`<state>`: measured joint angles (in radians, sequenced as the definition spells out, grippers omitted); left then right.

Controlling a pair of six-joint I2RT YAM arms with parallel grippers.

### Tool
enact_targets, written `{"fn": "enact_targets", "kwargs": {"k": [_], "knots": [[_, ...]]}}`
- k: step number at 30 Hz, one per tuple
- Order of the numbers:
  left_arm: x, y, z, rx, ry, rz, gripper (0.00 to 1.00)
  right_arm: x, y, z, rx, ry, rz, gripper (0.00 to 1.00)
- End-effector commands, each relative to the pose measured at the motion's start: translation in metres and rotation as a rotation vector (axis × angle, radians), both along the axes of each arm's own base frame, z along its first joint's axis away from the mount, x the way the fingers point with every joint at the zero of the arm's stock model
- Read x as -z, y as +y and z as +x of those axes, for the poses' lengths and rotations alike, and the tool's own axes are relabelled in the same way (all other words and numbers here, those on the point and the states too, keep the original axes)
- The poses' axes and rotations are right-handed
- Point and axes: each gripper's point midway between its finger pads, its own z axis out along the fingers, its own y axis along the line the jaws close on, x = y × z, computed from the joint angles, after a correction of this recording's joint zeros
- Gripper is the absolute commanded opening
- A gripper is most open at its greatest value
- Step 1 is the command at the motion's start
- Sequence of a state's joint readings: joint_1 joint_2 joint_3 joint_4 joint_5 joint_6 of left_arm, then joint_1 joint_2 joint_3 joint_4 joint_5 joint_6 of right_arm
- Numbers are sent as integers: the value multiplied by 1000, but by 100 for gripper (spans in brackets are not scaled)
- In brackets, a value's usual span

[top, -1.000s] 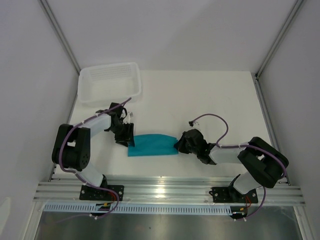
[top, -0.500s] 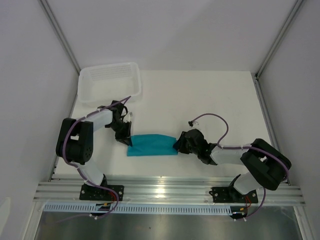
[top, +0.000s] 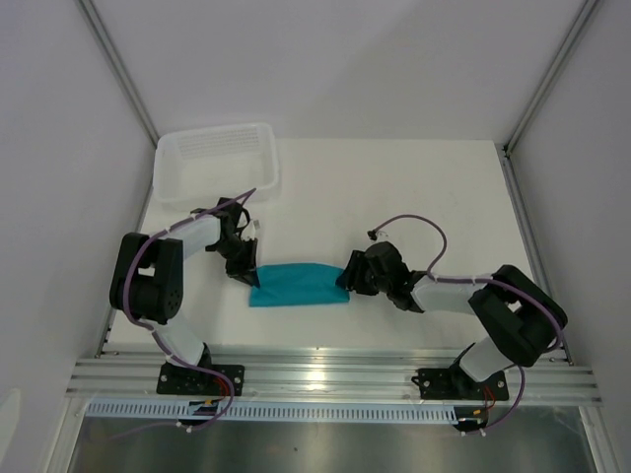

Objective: Roll the t-shirts
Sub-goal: Place the rolled tshirt into the container

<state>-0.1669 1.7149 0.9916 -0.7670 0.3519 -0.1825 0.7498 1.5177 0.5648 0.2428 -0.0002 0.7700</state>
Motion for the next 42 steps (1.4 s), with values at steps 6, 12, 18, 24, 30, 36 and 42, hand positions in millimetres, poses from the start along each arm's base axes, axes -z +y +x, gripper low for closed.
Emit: {"fn": "enact_targets", "kwargs": {"k": [6,12,18,24,30,36,42], "knots": [[-3,4,14,3,-74,7,1,30,5,-7,15,120,33,51],[-3,4,11,1,-68,8,1,35,13,-10,18,138,106,20],[-4,5,12,-2,-87,2,1,21,8,-6,46,83,165,0],[-12,5,12,12,-131,-4,1,-1,16,0,7,1,178,0],[-22,6,11,31,-183,-6,1,-30,28,11,-22,-66,208,0],[-36,10,17,35,-243,3,1,-50,35,20,-42,-116,219,0],[-51,17,23,27,-301,17,1,-64,48,32,-80,-146,215,0]]}}
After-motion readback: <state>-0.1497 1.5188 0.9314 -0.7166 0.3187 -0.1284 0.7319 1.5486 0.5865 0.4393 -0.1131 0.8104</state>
